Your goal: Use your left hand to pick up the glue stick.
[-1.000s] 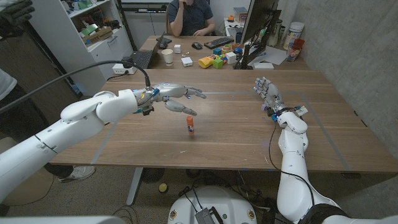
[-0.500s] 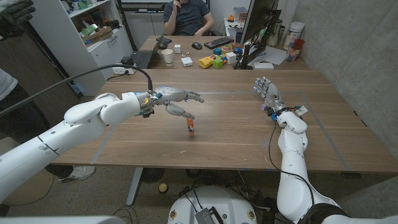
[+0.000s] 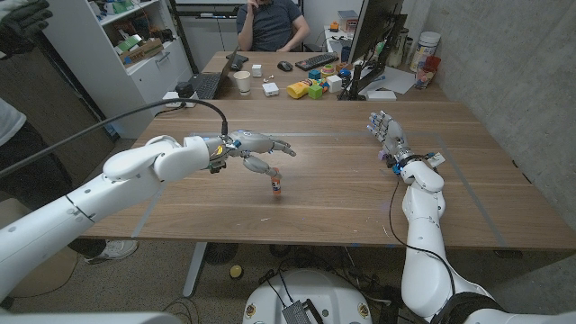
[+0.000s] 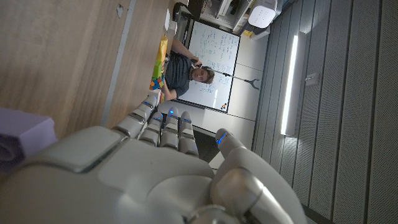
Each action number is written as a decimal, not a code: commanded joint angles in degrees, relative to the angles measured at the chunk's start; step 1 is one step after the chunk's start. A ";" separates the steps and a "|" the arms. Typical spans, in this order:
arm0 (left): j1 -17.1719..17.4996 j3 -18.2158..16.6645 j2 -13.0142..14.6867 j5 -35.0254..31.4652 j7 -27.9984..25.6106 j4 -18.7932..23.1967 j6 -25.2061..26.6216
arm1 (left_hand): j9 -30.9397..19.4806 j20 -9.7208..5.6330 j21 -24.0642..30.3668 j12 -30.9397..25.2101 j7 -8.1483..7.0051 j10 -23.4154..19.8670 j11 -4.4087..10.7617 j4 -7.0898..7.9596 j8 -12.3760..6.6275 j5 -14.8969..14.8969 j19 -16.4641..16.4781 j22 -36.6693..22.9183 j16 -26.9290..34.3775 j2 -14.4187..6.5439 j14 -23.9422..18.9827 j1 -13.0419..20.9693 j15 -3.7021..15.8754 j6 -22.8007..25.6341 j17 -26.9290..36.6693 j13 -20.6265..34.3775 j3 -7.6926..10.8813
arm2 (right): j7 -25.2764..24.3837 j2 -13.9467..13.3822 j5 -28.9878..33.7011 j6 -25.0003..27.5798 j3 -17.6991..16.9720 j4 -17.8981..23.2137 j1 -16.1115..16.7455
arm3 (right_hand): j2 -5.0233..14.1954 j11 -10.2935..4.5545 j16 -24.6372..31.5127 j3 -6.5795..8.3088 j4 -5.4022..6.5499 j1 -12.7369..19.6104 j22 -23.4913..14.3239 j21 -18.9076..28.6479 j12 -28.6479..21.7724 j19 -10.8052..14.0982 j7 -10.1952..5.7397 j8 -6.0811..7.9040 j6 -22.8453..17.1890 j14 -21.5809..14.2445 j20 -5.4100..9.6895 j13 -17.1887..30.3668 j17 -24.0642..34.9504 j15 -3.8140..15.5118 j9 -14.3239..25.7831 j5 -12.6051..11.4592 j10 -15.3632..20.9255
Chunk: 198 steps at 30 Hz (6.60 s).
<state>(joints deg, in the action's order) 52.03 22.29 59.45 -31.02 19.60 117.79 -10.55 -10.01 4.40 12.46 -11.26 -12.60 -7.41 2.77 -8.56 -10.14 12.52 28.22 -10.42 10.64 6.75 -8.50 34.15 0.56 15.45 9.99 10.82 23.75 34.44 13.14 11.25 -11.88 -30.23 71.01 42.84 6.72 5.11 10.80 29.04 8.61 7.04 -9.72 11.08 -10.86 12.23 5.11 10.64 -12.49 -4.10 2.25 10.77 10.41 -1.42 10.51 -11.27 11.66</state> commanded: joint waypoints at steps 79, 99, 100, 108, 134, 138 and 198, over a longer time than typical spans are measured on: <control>1.38 6.59 -4.27 -27.80 -9.24 -0.32 9.85 | -1.82 -13.99 21.64 -13.34 14.68 -47.99 3.57 -1.58 -10.90 -2.54 32.86 -2.64 16.02 -9.74 -51.55 47.53 12.67 47.18 4.43 4.03 -4.64 | -4.07 -3.04 0.83 -4.57 -2.23 -10.46 -5.93 | 1.64 -0.03 0.06 0.54 -0.37 -1.01 -0.12 0.20 -0.53 0.62 -0.07 0.35 -0.04 -1.45 0.38 0.12 -0.07 0.07 0.11 -0.31 1.25; 2.17 6.23 -4.62 -30.05 -8.52 3.59 12.82 | -1.83 -13.98 23.48 -12.65 14.70 -48.40 3.39 -1.05 -10.38 -2.52 32.57 -2.86 15.81 -9.72 -51.74 48.69 12.60 47.67 4.44 3.91 -5.86 | -1.88 -4.29 0.54 -5.61 -3.59 -13.34 -7.49 | 1.52 -0.02 0.03 0.56 -0.43 -1.11 -0.11 0.17 -0.48 0.60 0.01 0.32 0.05 -1.60 0.42 0.13 -0.08 0.03 0.11 -0.31 1.29; 2.37 6.12 -4.60 -30.44 -8.42 4.01 13.20 | -1.83 -13.98 23.54 -12.62 14.72 -48.41 3.32 -1.04 -10.34 -2.52 32.54 -2.86 15.79 -9.71 -51.72 48.72 12.59 47.65 4.44 3.91 -5.90 | -1.74 -4.30 0.50 -5.62 -3.63 -13.30 -7.45 | 1.51 -0.03 0.04 0.56 -0.44 -1.11 -0.11 0.17 -0.47 0.61 0.02 0.32 0.05 -1.62 0.41 0.13 -0.08 0.02 0.11 -0.31 1.27; 3.84 5.05 -4.33 -31.81 -8.66 6.11 14.62 | -1.85 -13.98 24.28 -12.37 14.68 -48.50 3.65 -0.93 -10.11 -2.50 32.50 -2.92 15.75 -9.77 -51.96 49.10 12.54 47.74 4.41 3.93 -6.31 | -1.08 -3.97 0.31 -5.22 -3.77 -12.10 -6.88 | 1.47 0.10 0.04 0.58 -0.47 -1.16 -0.11 0.17 -0.46 0.64 0.06 0.31 0.07 -1.73 0.53 0.13 -0.08 0.00 0.11 -0.32 1.30; 11.19 1.15 -7.20 -41.08 -15.42 11.49 24.82 | -1.89 -13.93 26.71 -11.69 14.54 -49.27 3.48 -0.66 -9.45 -2.53 32.26 -2.94 15.36 -10.03 -52.63 50.03 12.59 48.43 4.16 4.01 -7.51 | -0.31 -2.62 -0.21 -3.56 -3.07 -7.12 -4.49 | 1.40 -0.01 -0.03 0.59 -0.47 -1.35 -0.10 0.16 -0.42 0.70 0.20 0.33 0.06 -1.74 0.88 0.14 -0.06 -0.01 0.11 -0.34 1.34; 11.46 0.74 -7.49 -41.31 -15.50 11.92 25.25 | -1.89 -13.93 27.08 -11.63 14.58 -49.55 3.66 -0.68 -9.43 -2.55 32.24 -2.92 15.28 -10.02 -52.81 50.20 12.70 48.76 4.06 4.00 -7.64 | -0.18 -2.58 -0.39 -3.48 -3.06 -6.83 -4.29 | 1.39 0.06 -0.04 0.59 -0.48 -1.37 -0.10 0.13 -0.41 0.63 0.23 0.34 0.04 -1.76 0.89 0.14 -0.06 -0.08 0.11 -0.35 1.34; 14.51 -0.42 -12.05 -46.30 -25.58 11.91 31.58 | -2.06 -14.30 31.54 -10.31 13.79 -50.76 4.08 -0.27 -7.74 -2.53 30.99 -2.08 13.99 -10.68 -53.86 50.82 12.94 49.39 3.43 4.71 -9.32 | 0.18 -2.56 -1.17 -4.59 -2.97 -7.94 -4.59 | 1.18 0.22 -0.07 0.54 -0.51 -1.78 -0.09 0.13 -0.41 0.72 0.42 0.38 -0.08 -1.90 1.09 0.15 -0.05 -0.05 0.11 -0.42 1.53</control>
<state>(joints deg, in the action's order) 65.97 21.97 47.43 -76.78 -5.08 129.65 20.45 -11.86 -8.81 43.67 -21.38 1.13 -49.02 9.11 -8.93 -17.94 9.97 60.43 -12.50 24.69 -3.19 -53.92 84.79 1.62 64.43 13.30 12.84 14.51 34.38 10.53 10.19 -16.19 -33.24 63.66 38.52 6.20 5.12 10.80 29.50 8.15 5.60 -9.72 11.08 -10.86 12.44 5.23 10.64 -12.37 -5.43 2.46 10.77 10.26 -1.53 10.51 -11.27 12.49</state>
